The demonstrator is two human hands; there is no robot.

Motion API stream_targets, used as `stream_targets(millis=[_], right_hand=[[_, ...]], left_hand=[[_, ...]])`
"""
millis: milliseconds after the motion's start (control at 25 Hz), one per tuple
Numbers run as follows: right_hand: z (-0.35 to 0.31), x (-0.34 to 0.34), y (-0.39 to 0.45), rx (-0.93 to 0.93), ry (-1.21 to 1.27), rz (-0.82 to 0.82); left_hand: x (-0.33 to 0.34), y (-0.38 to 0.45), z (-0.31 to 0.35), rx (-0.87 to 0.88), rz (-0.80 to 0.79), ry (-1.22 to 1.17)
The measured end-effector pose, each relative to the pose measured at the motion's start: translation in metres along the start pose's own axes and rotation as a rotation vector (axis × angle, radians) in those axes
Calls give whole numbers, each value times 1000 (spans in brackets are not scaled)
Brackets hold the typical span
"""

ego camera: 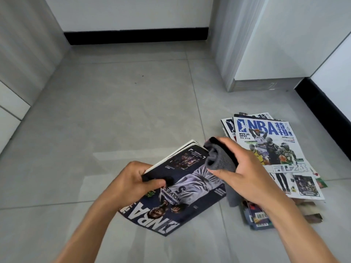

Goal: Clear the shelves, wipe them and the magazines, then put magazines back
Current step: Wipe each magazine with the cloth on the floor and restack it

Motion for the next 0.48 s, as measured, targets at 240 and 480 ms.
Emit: stream_targets(millis=[240,480], right_hand=[[62,-26,-29,272,32,-114],[104,59,-62,684,675,201]], left_hand=[[-13,-12,-24,-111,110,-89],[-65,-6,5,-44,423,583]])
Point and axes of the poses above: each hand's wrist, its own y-axis towards the middle knuckle, its own x-axis out of the palm, z = x × y, the point moved 3 cm from there along y, towards the middle knuckle, and after that the axes turned 13 degrees about y, right-handed, at the moved point
